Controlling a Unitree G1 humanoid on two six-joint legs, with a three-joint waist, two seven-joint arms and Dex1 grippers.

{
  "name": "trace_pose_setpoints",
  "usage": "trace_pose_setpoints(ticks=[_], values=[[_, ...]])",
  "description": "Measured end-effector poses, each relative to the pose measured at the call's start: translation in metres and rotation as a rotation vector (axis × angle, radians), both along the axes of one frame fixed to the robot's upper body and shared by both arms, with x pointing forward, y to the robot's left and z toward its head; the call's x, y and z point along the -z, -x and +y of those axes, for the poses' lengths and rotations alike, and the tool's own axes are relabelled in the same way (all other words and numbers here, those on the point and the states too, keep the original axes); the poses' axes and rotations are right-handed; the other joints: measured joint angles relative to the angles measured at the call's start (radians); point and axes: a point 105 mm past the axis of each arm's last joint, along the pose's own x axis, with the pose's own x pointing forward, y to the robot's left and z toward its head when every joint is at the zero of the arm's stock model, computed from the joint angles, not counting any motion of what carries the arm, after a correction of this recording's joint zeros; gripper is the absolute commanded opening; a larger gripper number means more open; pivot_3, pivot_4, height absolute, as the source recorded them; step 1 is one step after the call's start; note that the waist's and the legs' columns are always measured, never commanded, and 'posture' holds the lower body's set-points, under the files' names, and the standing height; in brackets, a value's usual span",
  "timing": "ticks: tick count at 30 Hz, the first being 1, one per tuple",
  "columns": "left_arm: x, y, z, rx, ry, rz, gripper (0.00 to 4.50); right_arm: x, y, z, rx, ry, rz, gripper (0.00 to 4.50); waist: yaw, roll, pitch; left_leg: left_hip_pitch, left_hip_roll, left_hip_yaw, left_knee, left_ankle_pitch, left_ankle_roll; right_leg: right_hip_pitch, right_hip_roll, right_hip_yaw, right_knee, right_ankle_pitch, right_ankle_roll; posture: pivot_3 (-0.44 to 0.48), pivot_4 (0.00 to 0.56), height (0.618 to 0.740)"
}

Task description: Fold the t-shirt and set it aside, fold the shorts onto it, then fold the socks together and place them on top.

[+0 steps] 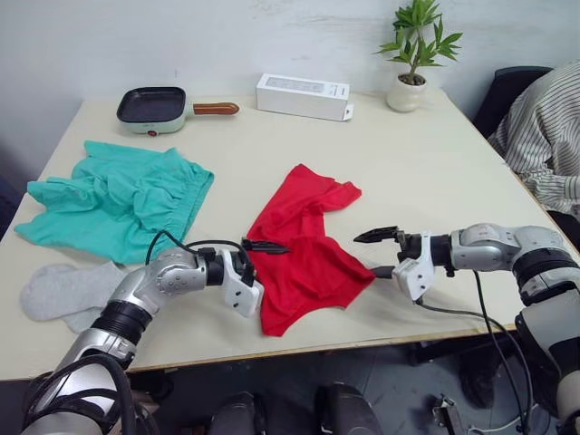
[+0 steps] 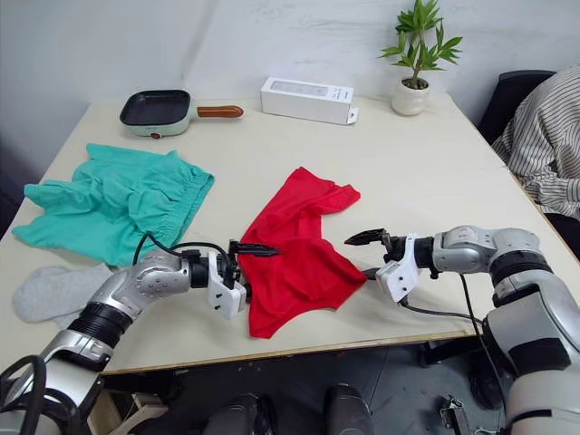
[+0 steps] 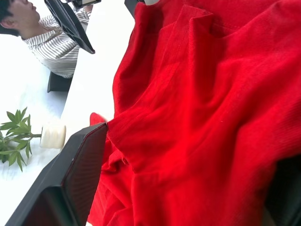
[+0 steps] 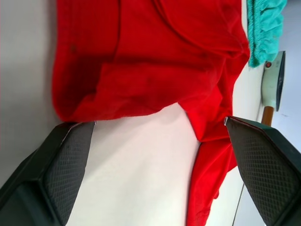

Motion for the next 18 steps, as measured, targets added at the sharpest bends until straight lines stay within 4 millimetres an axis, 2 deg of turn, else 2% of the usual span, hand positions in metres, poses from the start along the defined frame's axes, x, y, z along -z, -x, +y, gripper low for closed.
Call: trace_pose_setpoints(ticks=[8, 12, 17, 18], values=[[0.012, 0.002, 0.001, 0.001, -0.044, 0.030, 1.30, 0.002, 0.004, 0.021, -0.086, -0.051, -0.012, 4.50, -0.003, 0.000, 0.000, 0.002, 0.006, 0.001, -0.005, 0.003, -0.007, -0.003, 0.006, 0.000, 0.005, -0.004, -0.007, 0.000, 0.150, 0.740], [0.007, -0.001, 0.000, 0.003, -0.039, 0.013, 0.10, 0.003, 0.008, 0.032, -0.131, -0.075, -0.010, 4.50, -0.002, 0.001, 0.000, 0.005, 0.006, 0.002, -0.012, 0.008, -0.006, -0.003, 0.007, 0.000, 0.005, -0.006, -0.009, 0.000, 0.150, 0.740], [0.005, -0.002, 0.002, -0.002, -0.038, 0.011, 0.04, 0.004, 0.011, 0.040, -0.162, -0.085, -0.004, 4.50, 0.002, 0.003, 0.000, 0.006, 0.009, 0.002, -0.013, 0.009, -0.009, -0.004, 0.010, 0.000, 0.005, -0.007, -0.012, 0.000, 0.150, 0.740], [0.005, -0.002, 0.002, -0.004, -0.036, 0.013, 0.01, 0.004, 0.011, 0.040, -0.165, -0.087, -0.002, 4.32, 0.002, 0.003, 0.000, 0.006, 0.010, 0.002, -0.013, 0.009, -0.009, -0.004, 0.011, 0.000, 0.005, -0.008, -0.012, 0.000, 0.150, 0.740]])
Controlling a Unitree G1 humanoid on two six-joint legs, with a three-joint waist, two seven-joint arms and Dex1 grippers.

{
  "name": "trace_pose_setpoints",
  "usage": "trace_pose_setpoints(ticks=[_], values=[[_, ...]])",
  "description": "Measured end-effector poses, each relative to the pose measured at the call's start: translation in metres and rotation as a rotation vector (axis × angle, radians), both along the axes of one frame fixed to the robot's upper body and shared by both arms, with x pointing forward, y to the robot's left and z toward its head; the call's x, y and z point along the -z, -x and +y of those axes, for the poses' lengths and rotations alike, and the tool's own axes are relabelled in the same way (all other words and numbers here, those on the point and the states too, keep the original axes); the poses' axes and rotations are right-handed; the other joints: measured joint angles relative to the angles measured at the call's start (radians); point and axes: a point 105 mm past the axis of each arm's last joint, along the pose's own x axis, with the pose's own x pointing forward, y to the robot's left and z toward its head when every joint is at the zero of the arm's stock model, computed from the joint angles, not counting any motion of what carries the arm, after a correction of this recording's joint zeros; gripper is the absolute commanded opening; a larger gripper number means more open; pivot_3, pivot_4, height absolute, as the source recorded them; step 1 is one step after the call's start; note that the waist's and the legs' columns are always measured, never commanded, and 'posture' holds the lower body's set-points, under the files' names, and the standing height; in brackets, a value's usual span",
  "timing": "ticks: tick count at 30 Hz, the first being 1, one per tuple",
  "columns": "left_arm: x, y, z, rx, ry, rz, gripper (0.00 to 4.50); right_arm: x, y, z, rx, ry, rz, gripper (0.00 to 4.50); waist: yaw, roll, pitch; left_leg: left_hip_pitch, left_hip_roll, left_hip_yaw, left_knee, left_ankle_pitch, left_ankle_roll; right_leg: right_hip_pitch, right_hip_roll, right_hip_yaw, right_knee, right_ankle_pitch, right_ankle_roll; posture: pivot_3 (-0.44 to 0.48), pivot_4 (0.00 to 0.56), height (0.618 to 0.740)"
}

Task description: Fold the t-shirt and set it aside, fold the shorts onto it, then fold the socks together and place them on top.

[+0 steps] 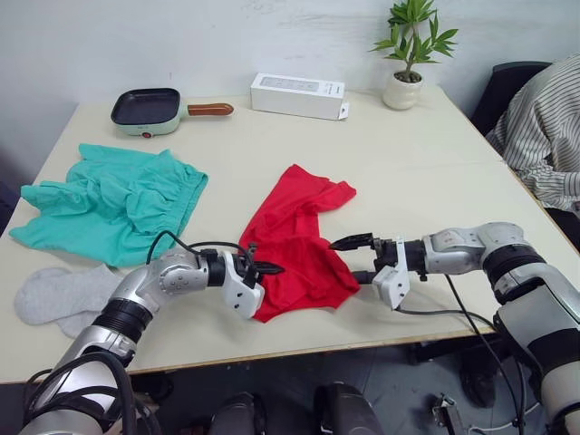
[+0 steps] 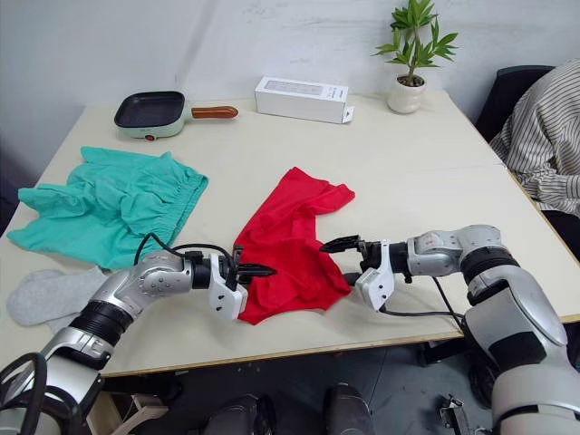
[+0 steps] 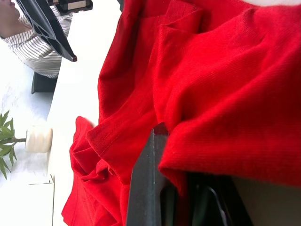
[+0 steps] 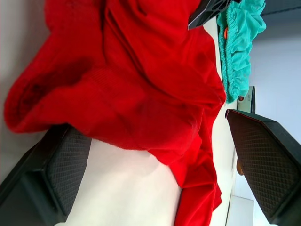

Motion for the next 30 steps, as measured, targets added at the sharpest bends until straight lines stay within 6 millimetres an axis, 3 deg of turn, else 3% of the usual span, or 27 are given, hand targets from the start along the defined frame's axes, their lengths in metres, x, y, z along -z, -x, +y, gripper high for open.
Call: trace_pose_setpoints(ticks=[3, 11, 13, 17, 23, 28, 30], values=[[0.000, 0.000, 0.002, -0.005, 0.006, 0.006, 0.00, 0.004, 0.003, 0.002, -0.018, 0.012, 0.017, 3.57, 0.000, 0.000, 0.000, 0.000, 0.002, 0.000, 0.000, 0.000, -0.001, 0.000, 0.002, 0.000, 0.000, -0.001, -0.001, 0.000, 0.150, 0.740], [-0.002, 0.000, 0.005, -0.032, 0.043, 0.025, 0.00, 0.021, 0.015, 0.004, -0.058, 0.052, 0.081, 0.55, 0.001, 0.006, 0.004, -0.001, 0.003, 0.000, 0.000, 0.000, -0.003, -0.002, 0.004, 0.000, 0.000, -0.002, -0.003, 0.000, 0.150, 0.740], [-0.003, 0.000, 0.005, -0.035, 0.054, 0.029, 0.00, 0.023, 0.019, 0.003, -0.072, 0.066, 0.096, 0.01, 0.002, 0.007, 0.005, -0.002, 0.004, 0.001, 0.000, 0.000, -0.003, -0.002, 0.005, 0.000, 0.000, -0.002, -0.003, 0.000, 0.150, 0.740], [-0.004, 0.006, 0.013, -0.044, 0.086, 0.059, 0.00, 0.021, 0.025, -0.005, -0.082, 0.062, 0.118, 0.01, 0.002, 0.009, 0.008, -0.003, 0.004, 0.001, 0.000, -0.001, -0.003, -0.003, 0.005, 0.000, 0.000, -0.002, -0.003, 0.000, 0.150, 0.740], [-0.003, 0.029, 0.021, -0.011, 0.124, 0.153, 0.00, 0.017, 0.036, -0.032, -0.053, 0.079, 0.164, 0.01, 0.003, 0.012, 0.020, -0.004, 0.004, 0.002, 0.000, -0.002, -0.002, -0.005, 0.005, 0.001, -0.001, -0.003, -0.002, 0.000, 0.150, 0.740], [-0.001, 0.052, 0.019, 0.041, 0.148, 0.240, 0.00, 0.021, 0.068, -0.052, -0.059, 0.098, 0.273, 0.01, 0.008, 0.012, 0.026, -0.008, 0.004, 0.002, 0.002, -0.003, -0.001, -0.009, 0.004, 0.001, -0.001, -0.003, -0.001, 0.000, 0.150, 0.740], [-0.003, 0.061, 0.015, 0.071, 0.160, 0.270, 0.00, 0.022, 0.088, -0.054, -0.002, 0.112, 0.396, 0.01, 0.013, 0.014, 0.028, -0.008, 0.004, 0.001, 0.002, -0.005, 0.001, -0.008, 0.003, 0.002, -0.001, -0.003, -0.001, 0.000, 0.150, 0.740]])
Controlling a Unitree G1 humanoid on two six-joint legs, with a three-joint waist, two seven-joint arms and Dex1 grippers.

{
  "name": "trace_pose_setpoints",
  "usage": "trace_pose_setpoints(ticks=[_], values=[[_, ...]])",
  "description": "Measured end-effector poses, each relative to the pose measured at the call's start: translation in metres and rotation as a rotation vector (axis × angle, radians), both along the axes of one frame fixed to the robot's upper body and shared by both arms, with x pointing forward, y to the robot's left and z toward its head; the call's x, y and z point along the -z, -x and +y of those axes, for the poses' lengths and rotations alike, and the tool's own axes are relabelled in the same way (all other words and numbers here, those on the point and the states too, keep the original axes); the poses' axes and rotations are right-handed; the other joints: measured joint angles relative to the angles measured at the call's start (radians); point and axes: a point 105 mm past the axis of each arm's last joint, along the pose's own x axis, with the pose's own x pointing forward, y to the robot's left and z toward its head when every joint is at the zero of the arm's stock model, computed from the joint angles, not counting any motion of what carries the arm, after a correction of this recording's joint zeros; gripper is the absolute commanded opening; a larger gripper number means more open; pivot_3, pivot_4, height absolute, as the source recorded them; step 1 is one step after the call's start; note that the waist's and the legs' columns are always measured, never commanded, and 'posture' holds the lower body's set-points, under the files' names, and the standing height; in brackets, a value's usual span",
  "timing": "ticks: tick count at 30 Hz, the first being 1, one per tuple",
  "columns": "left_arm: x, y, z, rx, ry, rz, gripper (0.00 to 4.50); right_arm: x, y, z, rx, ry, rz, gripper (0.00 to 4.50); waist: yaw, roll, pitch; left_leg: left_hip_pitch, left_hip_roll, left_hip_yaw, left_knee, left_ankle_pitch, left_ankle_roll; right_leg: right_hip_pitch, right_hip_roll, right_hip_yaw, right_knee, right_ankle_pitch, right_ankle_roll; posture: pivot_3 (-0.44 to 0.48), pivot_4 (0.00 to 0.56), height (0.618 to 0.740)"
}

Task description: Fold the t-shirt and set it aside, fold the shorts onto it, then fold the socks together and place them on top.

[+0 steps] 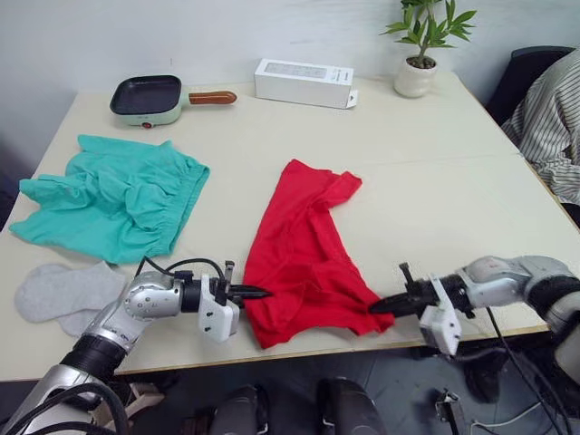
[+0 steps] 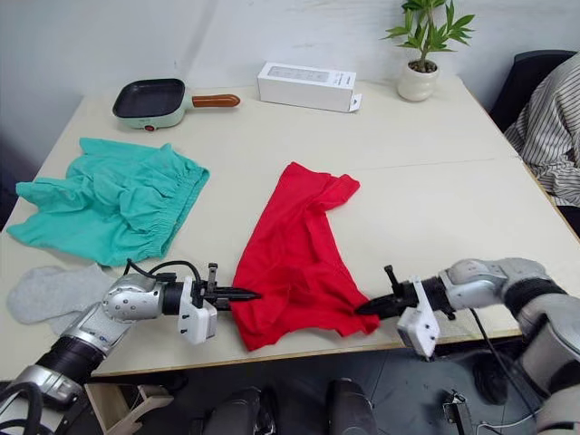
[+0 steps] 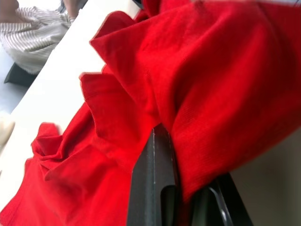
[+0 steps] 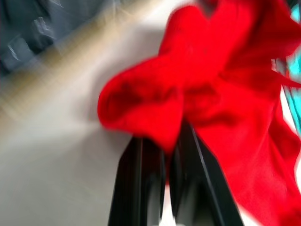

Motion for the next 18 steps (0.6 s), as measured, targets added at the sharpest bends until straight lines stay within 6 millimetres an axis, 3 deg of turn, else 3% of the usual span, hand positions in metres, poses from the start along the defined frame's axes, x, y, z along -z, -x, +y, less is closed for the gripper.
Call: trace_pose_setpoints(ticks=[5, 9, 14, 18], values=[[0.001, 0.017, -0.008, 0.048, -0.002, 0.055, 0.00, -0.001, 0.038, 0.003, 0.153, 0.090, 0.418, 0.01, 0.004, 0.003, 0.003, 0.000, 0.002, 0.000, 0.001, -0.003, 0.005, 0.000, 0.000, -0.001, -0.001, 0.000, -0.001, 0.000, 0.150, 0.740], [0.006, 0.028, -0.008, 0.072, -0.036, 0.109, 0.00, -0.006, 0.057, 0.009, 0.205, 0.114, 0.629, 0.01, 0.016, 0.003, 0.004, 0.000, 0.003, 0.000, 0.002, -0.005, 0.000, -0.001, 0.000, -0.003, -0.002, -0.002, -0.005, 0.000, 0.150, 0.740], [0.014, 0.047, -0.002, 0.099, -0.107, 0.220, 0.00, -0.012, 0.077, 0.015, 0.238, 0.114, 0.786, 0.01, 0.023, 0.003, 0.004, -0.013, 0.003, 0.000, 0.003, -0.002, 0.000, -0.012, 0.000, -0.005, -0.002, -0.003, -0.006, 0.000, 0.150, 0.740], [0.014, 0.055, -0.003, 0.119, -0.121, 0.287, 0.00, -0.014, 0.080, 0.010, 0.265, 0.117, 0.809, 0.01, 0.029, 0.002, 0.004, -0.014, 0.003, 0.000, 0.006, -0.003, -0.002, -0.012, 0.000, -0.008, -0.002, -0.002, -0.004, 0.000, 0.150, 0.740]])
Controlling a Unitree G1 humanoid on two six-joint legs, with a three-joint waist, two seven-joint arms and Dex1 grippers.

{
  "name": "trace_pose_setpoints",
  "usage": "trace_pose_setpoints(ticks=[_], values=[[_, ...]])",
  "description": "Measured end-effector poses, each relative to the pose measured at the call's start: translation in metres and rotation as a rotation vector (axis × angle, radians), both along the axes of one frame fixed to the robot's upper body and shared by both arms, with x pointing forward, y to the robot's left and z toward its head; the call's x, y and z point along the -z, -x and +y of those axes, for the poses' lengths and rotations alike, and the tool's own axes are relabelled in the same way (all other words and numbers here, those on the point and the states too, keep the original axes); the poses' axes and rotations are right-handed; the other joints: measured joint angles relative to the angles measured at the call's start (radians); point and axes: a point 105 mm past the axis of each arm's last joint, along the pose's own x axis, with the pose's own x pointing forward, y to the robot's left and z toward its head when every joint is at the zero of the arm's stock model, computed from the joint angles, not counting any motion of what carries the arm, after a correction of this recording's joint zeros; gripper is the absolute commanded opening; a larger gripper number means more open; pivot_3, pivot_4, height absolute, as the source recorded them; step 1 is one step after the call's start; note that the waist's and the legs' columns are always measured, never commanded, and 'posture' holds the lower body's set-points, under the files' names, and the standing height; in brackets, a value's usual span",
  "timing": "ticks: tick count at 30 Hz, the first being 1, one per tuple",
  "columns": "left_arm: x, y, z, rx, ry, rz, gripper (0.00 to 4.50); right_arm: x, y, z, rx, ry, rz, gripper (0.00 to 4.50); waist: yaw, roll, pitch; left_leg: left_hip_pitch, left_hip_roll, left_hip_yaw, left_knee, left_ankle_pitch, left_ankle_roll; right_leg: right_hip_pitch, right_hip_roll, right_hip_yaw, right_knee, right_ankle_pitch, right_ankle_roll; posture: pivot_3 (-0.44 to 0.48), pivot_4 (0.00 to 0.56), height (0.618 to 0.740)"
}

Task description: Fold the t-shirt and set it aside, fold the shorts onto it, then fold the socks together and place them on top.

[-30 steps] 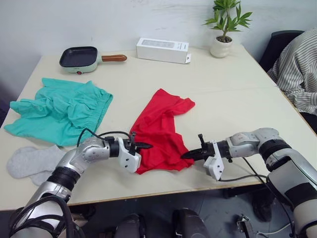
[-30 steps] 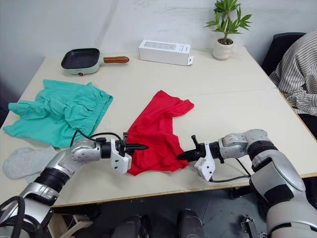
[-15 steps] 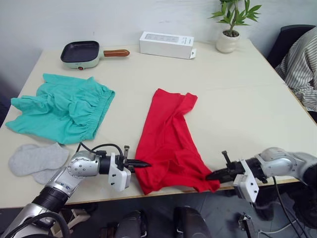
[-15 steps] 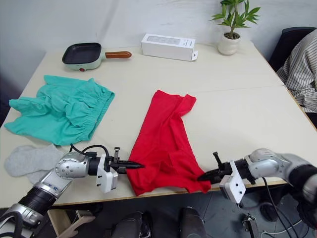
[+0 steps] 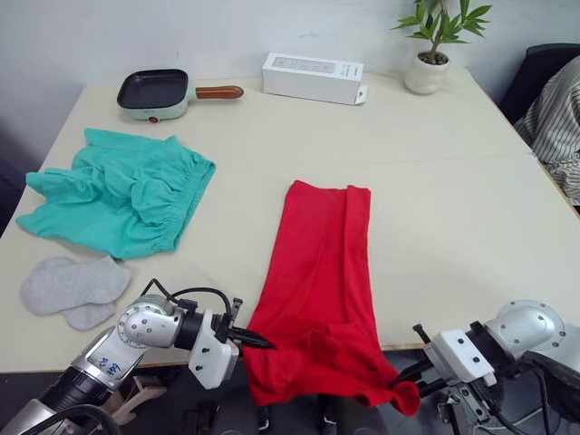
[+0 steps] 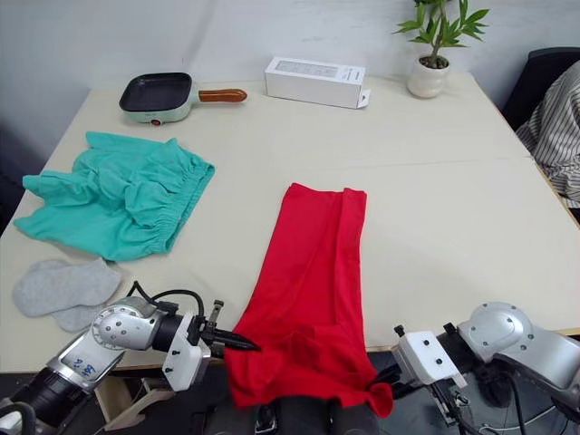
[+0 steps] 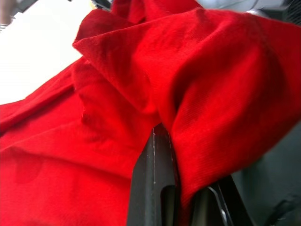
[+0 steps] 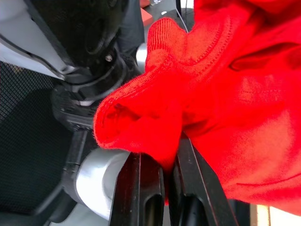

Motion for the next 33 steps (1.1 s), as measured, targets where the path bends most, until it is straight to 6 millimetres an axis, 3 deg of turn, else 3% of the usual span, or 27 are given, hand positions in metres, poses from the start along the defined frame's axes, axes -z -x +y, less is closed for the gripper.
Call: trace_pose_setpoints(ticks=[5, 13, 20, 23, 27, 33], values=[[-0.017, -0.008, 0.006, -0.089, 0.032, 0.170, 0.00, -0.022, -0.020, -0.007, 0.112, -0.022, -0.041, 0.01, 0.007, -0.001, 0.004, -0.001, 0.001, 0.000, 0.005, -0.003, 0.003, 0.001, 0.000, -0.002, 0.000, 0.000, 0.000, 0.000, 0.150, 0.740], [-0.086, -0.072, 0.004, -0.182, 0.135, 0.276, 0.00, -0.068, -0.066, -0.014, 0.336, -0.161, -0.088, 0.01, 0.026, -0.003, 0.007, -0.011, 0.002, -0.005, 0.015, -0.001, 0.006, 0.000, 0.001, -0.007, -0.001, 0.005, 0.002, 0.000, 0.150, 0.740], [-0.134, -0.139, -0.020, -0.285, 0.270, 0.405, 0.00, -0.104, -0.128, -0.027, 0.556, -0.308, -0.169, 0.01, 0.026, -0.007, 0.009, -0.018, 0.000, -0.002, 0.026, -0.001, 0.009, -0.004, 0.007, -0.013, 0.003, 0.009, 0.009, 0.000, 0.150, 0.740], [-0.134, -0.162, -0.026, -0.344, 0.298, 0.464, 0.00, -0.107, -0.152, -0.032, 0.638, -0.324, -0.180, 0.01, 0.020, -0.007, 0.009, -0.018, -0.002, 0.001, 0.027, -0.002, 0.011, -0.004, 0.007, -0.012, 0.003, 0.010, 0.011, 0.000, 0.150, 0.740], [-0.112, -0.185, -0.031, -0.431, 0.297, 0.565, 0.00, -0.098, -0.181, -0.034, 0.742, -0.346, -0.164, 0.01, 0.014, -0.009, 0.010, -0.020, -0.002, 0.004, 0.028, -0.002, 0.012, -0.009, 0.007, -0.010, 0.005, 0.011, 0.012, 0.000, 0.150, 0.740], [-0.095, -0.203, -0.042, -0.521, 0.316, 0.601, 0.00, -0.076, -0.209, -0.031, 0.833, -0.330, -0.173, 0.01, 0.012, -0.009, 0.010, -0.030, -0.002, 0.005, 0.031, -0.001, 0.012, -0.020, 0.008, -0.010, 0.013, 0.011, 0.013, 0.000, 0.150, 0.740]])
